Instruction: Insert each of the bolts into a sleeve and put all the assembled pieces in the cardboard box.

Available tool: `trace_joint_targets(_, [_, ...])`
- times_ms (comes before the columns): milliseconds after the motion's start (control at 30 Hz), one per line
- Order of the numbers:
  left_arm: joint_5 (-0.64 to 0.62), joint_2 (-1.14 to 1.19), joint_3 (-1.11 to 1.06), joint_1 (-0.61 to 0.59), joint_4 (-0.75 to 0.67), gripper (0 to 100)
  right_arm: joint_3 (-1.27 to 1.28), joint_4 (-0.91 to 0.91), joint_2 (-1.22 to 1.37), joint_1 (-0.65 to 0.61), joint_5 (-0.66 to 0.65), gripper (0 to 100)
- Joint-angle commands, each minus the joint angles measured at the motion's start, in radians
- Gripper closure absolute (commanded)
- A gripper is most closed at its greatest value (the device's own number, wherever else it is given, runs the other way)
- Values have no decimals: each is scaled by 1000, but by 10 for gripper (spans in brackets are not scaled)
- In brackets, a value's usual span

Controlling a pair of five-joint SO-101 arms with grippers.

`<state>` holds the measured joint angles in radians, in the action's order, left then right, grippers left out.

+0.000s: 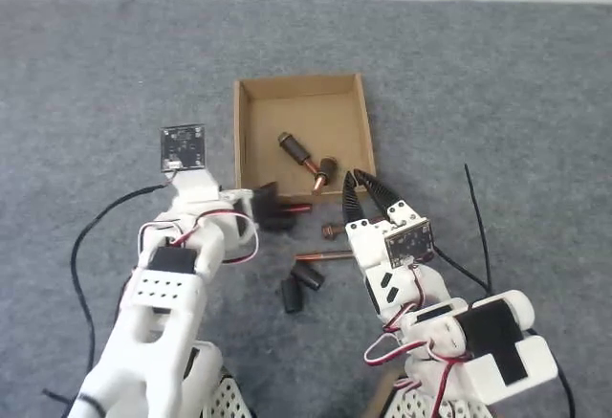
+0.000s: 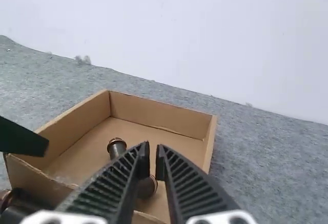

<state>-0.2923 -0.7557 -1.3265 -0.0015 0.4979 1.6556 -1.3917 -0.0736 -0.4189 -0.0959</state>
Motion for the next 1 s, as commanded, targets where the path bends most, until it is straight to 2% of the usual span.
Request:
trace_joint_targets(0, [21,14,59,-32,5,893,18,-25,-25,16,11,992])
trace_joint_targets(67, [69,29,59,-58,5,990,18,-25,-28,31,11,992])
trace_joint_targets(300, [95,75,39,-144,3,989,18,-21,-31,51,9,991])
trace_joint_targets(767, [133,86,59,-146,2,988,18,-13,-51,27,6,990])
trace_joint_targets(867, [133,86,59,-146,3,988,17,88,-131,31,6,991])
trace_joint_targets(967, [133,86,59,-146,3,988,12,292,-277,31,6,991])
